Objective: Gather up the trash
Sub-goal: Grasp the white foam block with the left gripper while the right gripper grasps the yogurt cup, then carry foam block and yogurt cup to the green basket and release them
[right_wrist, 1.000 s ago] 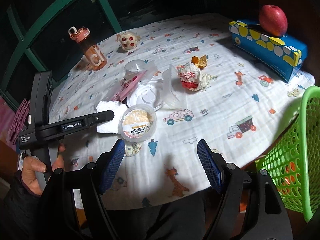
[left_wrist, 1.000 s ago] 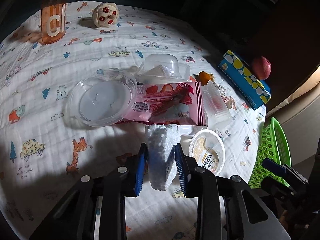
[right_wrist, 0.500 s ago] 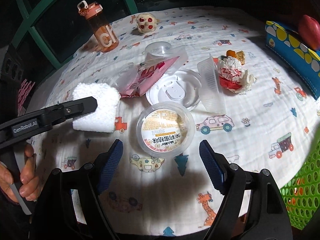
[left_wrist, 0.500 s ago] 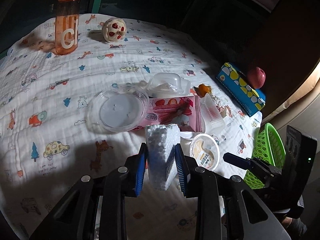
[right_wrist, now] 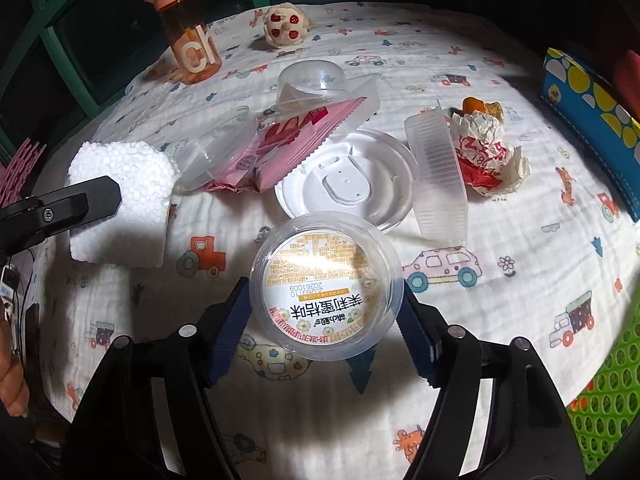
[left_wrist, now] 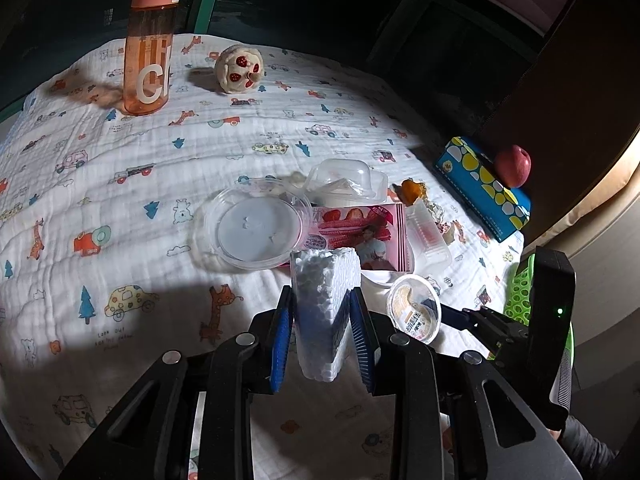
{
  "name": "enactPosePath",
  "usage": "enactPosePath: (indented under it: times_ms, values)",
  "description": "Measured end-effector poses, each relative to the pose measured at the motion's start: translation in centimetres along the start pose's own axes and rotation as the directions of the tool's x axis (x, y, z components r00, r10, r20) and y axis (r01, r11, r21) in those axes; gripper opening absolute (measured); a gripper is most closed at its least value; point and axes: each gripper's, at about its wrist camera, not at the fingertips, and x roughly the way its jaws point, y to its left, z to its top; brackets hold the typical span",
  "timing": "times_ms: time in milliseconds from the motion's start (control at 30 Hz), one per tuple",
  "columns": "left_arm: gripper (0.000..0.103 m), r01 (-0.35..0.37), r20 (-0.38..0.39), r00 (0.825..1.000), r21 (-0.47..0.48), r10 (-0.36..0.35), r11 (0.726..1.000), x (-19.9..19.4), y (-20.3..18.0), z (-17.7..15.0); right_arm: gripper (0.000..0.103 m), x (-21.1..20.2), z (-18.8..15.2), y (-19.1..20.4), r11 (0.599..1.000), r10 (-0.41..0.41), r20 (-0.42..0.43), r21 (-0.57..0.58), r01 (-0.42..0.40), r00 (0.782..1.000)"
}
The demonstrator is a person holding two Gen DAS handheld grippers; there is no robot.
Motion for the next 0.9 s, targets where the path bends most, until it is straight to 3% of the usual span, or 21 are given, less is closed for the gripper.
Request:
enactPosePath:
  times_ms: [467, 900]
  values:
    - [0.028, 0.05, 0.002, 0.999, 0.07, -0.051, 0.996, 0.0, -4.2, 0.7, 0.067, -5.3, -1.4, -2.3, 0.998, 0.006, 0.078, 0.054, -0.01, 0.997]
    - [0.028, 0.146, -0.039, 0.989, 0.182, -0.141, 0.972, 2.1, -12.1, 1.2, 0.067, -10.4, -3.8, -9.3, 0.974, -0.113, 0.128, 0.208, 0.085, 0.985]
